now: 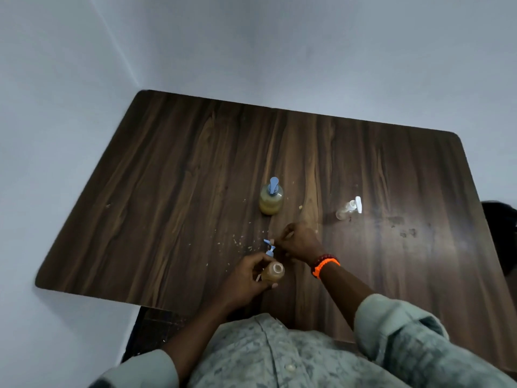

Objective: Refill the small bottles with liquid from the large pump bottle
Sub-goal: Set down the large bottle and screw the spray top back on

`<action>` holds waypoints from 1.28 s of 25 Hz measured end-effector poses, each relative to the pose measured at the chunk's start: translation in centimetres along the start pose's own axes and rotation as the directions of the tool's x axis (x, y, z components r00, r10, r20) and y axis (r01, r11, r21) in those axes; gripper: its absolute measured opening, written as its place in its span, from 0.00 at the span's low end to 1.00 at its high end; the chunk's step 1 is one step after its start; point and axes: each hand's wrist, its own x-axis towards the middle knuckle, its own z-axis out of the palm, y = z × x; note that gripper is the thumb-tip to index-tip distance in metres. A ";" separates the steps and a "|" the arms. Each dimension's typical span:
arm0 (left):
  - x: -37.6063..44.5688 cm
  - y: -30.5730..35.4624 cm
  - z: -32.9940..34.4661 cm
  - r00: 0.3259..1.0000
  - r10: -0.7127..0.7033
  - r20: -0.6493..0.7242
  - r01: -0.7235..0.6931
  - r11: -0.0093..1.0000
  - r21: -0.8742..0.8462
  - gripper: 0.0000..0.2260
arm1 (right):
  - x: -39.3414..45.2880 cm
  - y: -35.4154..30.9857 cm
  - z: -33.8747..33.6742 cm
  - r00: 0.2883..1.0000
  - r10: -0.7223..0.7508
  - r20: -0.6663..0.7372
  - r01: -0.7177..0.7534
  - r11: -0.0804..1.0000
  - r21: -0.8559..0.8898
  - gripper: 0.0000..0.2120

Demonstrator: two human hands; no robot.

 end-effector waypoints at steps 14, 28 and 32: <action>-1.0 -1.4 -2.3 0.995 -0.014 0.097 0.012 1.000 0.021 0.20 | -5.8 -0.3 0.1 0.880 -0.084 -0.467 0.213 0.950 0.231 0.19; 0.6 -0.6 -2.3 0.993 -0.001 0.115 -0.003 0.999 0.038 0.22 | -12.3 -1.2 0.6 0.771 -0.273 -0.575 0.465 0.858 0.216 0.25; 0.6 0.6 -2.7 0.992 0.073 0.100 -0.075 0.997 0.020 0.20 | -12.2 -1.0 2.2 0.834 -0.301 -0.463 0.432 0.878 0.207 0.26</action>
